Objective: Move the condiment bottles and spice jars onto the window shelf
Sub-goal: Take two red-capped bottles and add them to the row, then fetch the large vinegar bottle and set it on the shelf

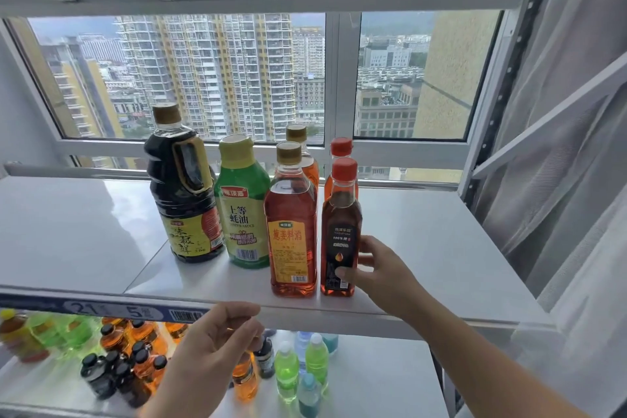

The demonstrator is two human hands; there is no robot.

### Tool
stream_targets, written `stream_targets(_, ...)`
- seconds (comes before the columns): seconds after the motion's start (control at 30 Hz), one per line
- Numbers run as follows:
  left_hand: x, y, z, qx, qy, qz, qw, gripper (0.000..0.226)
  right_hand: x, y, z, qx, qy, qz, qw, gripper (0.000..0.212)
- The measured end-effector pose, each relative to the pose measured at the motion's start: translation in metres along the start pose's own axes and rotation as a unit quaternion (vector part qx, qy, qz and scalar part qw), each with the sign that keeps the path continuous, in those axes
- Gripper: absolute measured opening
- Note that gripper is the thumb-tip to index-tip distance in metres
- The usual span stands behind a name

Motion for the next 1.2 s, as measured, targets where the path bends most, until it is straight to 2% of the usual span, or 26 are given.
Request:
stream_targets(0.17,0.000,0.003,-0.010,0.013,-0.006,0.001,1.000,0.013,-0.017,0.018,0.011,-0.025,0.033,-0.002,0.999,0.061)
stream_targets(0.33,0.005,0.010,-0.023,0.039,-0.038,-0.002,0.998,0.009,-0.037,0.053,0.049,-0.085,0.047,0.029,0.995,0.026)
stream_targets(0.4,0.002,0.014,-0.028,0.038,-0.080,-0.029,0.996,0.009,-0.044,0.065,0.063,-0.096,0.059,0.037,0.993,0.018)
stream_targets(0.5,-0.007,0.022,-0.036,0.034,-0.165,-0.088,0.982,0.013,-0.055,0.082,0.079,-0.085,0.103,0.048,0.990,0.015)
stream_targets(0.6,-0.008,0.035,-0.053,0.071,-0.250,-0.134,0.956,0.017,-0.069,0.101,0.095,-0.076,0.145,0.041,0.986,0.014)
stream_targets(0.67,-0.007,0.045,-0.063,0.088,-0.266,-0.143,0.949,0.014,-0.074,0.115,0.107,-0.078,0.153,0.032,0.985,0.014)
stream_targets(0.8,-0.014,0.066,-0.092,0.127,-0.252,-0.181,0.942,0.013,-0.073,0.150,0.129,-0.098,0.178,0.015,0.979,0.014)
stream_targets(0.93,-0.027,0.089,-0.117,0.176,-0.189,-0.203,0.944,0.011,-0.060,0.196,0.152,-0.142,0.212,-0.011,0.967,0.021)
stream_targets(1.2,-0.034,0.134,-0.123,0.309,-0.121,-0.253,0.909,0.007,-0.021,0.316,0.160,-0.258,0.248,-0.087,0.930,0.023)
Point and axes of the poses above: each hand's wrist, its own y-axis away from the middle knuckle, its own z-axis out of the back of the hand, x = y × z, the point moved 10 cm from there along -y, towards the middle knuckle, and after that the axes turned 14 degrees about -x, right-handed, at the moved point
